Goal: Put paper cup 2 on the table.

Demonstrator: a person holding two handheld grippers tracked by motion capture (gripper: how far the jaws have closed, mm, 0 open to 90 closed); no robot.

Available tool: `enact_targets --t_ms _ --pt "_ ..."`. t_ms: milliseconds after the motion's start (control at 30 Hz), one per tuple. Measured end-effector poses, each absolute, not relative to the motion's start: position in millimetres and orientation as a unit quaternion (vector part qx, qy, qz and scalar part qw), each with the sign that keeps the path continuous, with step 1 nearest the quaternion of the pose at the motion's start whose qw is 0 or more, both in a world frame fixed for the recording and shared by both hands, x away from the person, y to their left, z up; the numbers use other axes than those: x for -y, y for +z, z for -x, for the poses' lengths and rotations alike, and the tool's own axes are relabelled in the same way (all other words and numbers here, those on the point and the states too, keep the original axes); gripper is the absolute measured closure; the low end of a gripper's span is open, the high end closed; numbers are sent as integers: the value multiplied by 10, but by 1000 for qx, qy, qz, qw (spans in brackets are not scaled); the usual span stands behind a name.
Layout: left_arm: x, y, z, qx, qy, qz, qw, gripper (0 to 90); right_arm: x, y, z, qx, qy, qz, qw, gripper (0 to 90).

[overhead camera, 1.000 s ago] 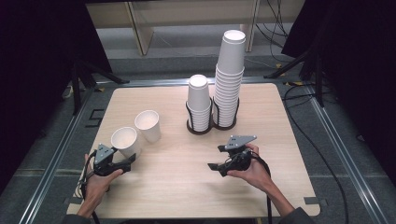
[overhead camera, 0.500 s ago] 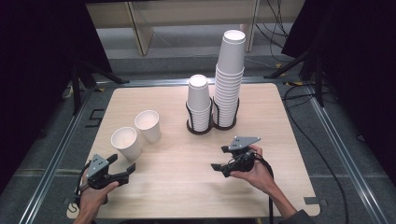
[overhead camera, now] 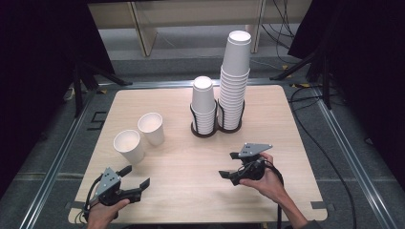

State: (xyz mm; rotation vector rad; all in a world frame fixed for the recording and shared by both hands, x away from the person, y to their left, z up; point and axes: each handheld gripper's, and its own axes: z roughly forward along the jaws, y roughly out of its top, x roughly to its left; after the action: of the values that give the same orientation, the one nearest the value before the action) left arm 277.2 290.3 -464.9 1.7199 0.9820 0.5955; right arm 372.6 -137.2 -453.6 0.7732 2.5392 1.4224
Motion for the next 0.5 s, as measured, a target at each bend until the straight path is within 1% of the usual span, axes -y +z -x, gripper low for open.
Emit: enact_targets --t_ms 100,200,233,267,300,500 --pt "-2847 -4639 -2729 -400 244 -720 511 141 1383 -4554 -3690 -843 469 -257 58 157" --pt "-2829 -4624 -2700 -394 246 -727 506 141 1402 -4563 -3664 -844 468 -254 63 157" --pt "-2815 -4623 -2690 -392 244 -728 506 141 1404 -4565 -3649 -843 468 -258 56 157" --pt "-2800 -4634 -2693 -388 246 -725 513 141 1411 -4565 -3636 -843 469 -257 56 157" --pt "-2796 -4624 -2681 -384 248 -733 504 141 1411 -4567 -3626 -842 470 -258 55 157" --pt "-2756 -4636 -2665 -382 242 -735 505 141 1444 -4572 -3553 -843 470 -254 53 156"
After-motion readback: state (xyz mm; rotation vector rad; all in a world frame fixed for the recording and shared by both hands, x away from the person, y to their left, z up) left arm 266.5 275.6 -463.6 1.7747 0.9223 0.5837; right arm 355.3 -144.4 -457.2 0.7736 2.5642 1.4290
